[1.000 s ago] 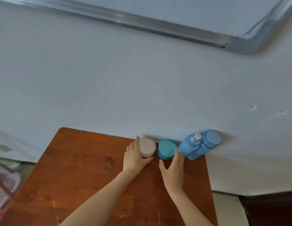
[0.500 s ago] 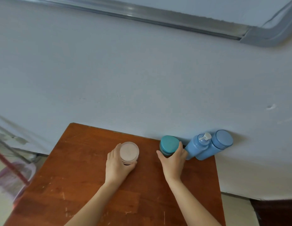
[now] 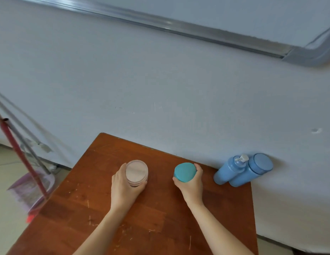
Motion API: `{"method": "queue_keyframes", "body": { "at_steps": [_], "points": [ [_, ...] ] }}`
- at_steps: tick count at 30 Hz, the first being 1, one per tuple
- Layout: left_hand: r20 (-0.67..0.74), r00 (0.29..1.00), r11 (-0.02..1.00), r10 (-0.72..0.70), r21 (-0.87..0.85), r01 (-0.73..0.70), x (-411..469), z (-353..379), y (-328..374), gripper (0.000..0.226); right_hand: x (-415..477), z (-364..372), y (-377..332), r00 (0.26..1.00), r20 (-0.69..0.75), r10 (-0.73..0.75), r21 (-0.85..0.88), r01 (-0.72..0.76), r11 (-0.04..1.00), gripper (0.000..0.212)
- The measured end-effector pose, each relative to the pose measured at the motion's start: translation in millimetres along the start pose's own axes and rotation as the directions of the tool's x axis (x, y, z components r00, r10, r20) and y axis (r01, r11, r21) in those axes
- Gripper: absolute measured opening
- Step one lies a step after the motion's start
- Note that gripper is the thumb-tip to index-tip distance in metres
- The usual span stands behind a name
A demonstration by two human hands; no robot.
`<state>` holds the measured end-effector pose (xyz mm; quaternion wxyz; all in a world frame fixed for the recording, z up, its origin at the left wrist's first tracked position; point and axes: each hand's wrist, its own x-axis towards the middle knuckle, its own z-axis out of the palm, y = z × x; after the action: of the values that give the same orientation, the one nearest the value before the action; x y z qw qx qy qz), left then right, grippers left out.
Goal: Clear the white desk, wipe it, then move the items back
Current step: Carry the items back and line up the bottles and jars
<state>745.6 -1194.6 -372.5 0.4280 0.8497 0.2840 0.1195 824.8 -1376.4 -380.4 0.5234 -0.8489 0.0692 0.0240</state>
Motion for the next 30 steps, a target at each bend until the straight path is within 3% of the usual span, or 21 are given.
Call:
{"method": "queue_keyframes", "body": {
  "at_steps": [7, 11, 15, 18, 22, 27, 30],
  "points": [
    [0.056, 0.996, 0.997, 0.076, 0.024, -0.077, -25, -14, -1, 0.087, -52, -19, -3, 0.981, 0.139, -0.134, -0.07, 0.145, 0.987, 0.085],
    [0.225, 0.955, 0.978, 0.195, 0.023, -0.206, -32, -9, -4, 0.087, -83, -36, -4, 0.993, 0.036, -0.109, -0.068, 0.111, 0.991, 0.082],
    [0.402, 0.858, 0.945, 0.319, -0.07, -0.318, -30, 3, 6, 0.086, -127, -54, 2, 0.988, -0.152, 0.003, -0.085, -0.016, 0.996, 0.082],
    [0.525, 0.715, 0.88, 0.461, -0.167, -0.445, -31, 5, 12, 0.088, -177, -59, 3, 0.926, -0.365, 0.095, -0.058, -0.125, 0.991, 0.08],
    [0.67, 0.435, 0.761, 0.602, -0.317, -0.566, -54, -19, 0, 0.083, -266, -40, -1, 0.749, -0.61, 0.26, 0.039, -0.299, 0.954, 0.082],
    [0.773, 0.085, 0.678, 0.628, -0.49, -0.548, -110, -53, -12, 0.075, -373, -8, -14, 0.505, -0.783, 0.364, 0.172, -0.387, 0.906, 0.082],
    [0.711, -0.137, 0.567, 0.69, -0.648, -0.509, -160, -73, -15, 0.062, -442, 4, -19, 0.354, -0.846, 0.399, 0.248, -0.401, 0.882, 0.08]
  ]
}}
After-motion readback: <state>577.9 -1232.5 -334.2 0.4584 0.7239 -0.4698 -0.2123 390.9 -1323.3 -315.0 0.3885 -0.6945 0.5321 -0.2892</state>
